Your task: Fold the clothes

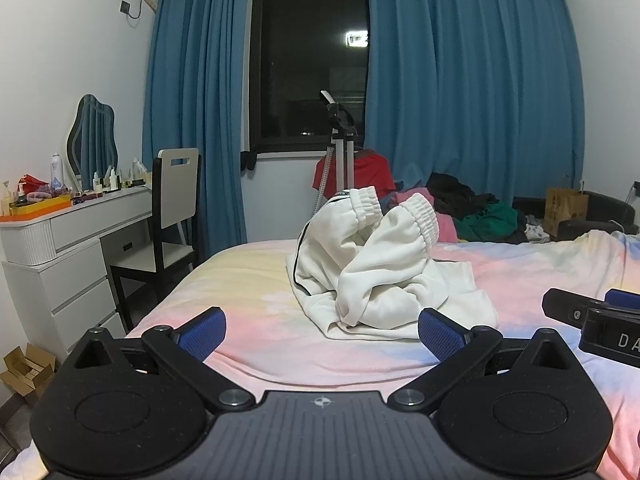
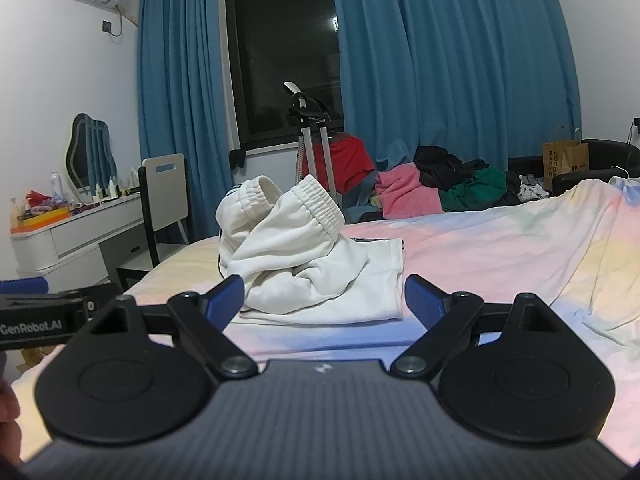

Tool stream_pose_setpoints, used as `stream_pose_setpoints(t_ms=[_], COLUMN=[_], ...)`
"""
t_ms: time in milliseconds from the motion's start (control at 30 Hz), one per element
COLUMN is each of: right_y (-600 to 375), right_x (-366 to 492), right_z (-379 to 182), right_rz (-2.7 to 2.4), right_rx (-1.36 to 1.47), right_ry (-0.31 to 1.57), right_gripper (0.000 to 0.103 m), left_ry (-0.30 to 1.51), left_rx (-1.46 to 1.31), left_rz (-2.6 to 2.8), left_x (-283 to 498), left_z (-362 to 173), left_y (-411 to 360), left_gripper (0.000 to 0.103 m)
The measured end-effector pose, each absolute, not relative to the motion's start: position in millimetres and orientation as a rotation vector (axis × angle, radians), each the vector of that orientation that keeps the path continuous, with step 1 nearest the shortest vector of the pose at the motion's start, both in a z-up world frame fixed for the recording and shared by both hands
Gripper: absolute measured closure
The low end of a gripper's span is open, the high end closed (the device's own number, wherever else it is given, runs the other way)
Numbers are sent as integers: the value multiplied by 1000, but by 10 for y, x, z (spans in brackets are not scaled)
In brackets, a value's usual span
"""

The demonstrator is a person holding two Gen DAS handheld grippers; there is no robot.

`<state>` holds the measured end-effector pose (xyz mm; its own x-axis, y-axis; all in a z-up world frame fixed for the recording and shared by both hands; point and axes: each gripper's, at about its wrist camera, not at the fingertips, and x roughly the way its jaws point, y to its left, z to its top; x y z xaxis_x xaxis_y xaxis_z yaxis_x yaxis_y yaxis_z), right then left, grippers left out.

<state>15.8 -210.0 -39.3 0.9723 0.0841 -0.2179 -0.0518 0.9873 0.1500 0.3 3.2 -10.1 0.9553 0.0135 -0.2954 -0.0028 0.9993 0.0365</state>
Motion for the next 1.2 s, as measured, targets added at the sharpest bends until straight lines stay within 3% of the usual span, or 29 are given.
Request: stream_pose_setpoints(t_ms=[967,1000,1067,1200], right_y=[-2152,-2162,-2184,-2240], right_x=[100,101,107,102], right_z=[-325,-325,-325,-318], right_rz=[91,90,82,78], right_rx=[160,162,169,200], right_ry=[194,192,193,175], right_gripper=[15,17,32,46], left_ry=[305,305,305,302], left_rx=[34,34,34,36], left_rz=[5,6,7,1], left_x=[-12,-10,-6,1], left_z=[-85,-89,-95,-103], left_y=[45,45,45,42], left_gripper=[0,0,0,0])
